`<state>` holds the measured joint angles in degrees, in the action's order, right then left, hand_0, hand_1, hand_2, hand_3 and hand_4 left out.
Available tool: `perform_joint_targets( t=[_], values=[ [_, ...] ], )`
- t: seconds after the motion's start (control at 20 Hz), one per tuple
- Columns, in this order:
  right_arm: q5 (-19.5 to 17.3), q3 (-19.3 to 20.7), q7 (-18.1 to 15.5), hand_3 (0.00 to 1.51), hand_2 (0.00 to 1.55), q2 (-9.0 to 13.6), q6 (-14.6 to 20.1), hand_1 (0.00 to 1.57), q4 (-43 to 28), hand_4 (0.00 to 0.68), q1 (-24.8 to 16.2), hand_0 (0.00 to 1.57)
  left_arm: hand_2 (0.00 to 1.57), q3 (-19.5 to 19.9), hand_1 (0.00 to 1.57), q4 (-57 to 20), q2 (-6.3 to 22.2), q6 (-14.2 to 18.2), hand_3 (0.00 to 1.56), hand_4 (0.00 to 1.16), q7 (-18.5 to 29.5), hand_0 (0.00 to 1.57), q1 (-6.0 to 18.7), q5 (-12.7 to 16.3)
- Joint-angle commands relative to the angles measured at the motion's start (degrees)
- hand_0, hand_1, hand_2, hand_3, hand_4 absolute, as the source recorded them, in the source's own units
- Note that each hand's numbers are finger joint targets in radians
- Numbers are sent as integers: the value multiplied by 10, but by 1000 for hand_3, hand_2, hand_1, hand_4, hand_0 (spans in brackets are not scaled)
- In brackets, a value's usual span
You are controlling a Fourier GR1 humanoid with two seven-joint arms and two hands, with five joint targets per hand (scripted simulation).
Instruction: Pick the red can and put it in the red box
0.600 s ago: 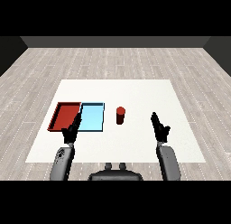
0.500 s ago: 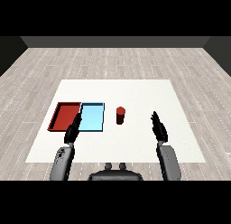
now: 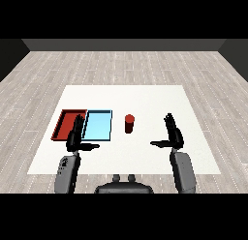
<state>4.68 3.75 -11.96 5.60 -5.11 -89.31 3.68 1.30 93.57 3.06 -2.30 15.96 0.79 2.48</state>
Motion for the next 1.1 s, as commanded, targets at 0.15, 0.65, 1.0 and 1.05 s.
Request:
perform_joint_targets(
  t=[0.15, 0.65, 1.0, 1.05],
  values=[
    [13, 12, -83, 0, 0, 9, -42, 0, 18, 0, -15, 0, 0, 16, 0, -1, 2, -24, 0, 0, 75, 0, -2, 20],
    [13, 36, -123, 0, 0, 10, -47, 0, 109, 0, 34, 0, 0, 14, 0, -32, -5, -42, 0, 0, 137, 0, -38, 16],
    [4, 2, -57, 0, 0, -19, -20, 0, 88, 0, 51, 0, 0, -14, 0, 28, -29, -7, 0, 0, 69, 0, -16, 16],
    [7, 33, -51, 0, 0, 11, -21, 0, 136, 0, 115, 0, 0, 1, 0, -32, -23, -18, 0, 0, 125, 0, -18, 6]
  ],
)
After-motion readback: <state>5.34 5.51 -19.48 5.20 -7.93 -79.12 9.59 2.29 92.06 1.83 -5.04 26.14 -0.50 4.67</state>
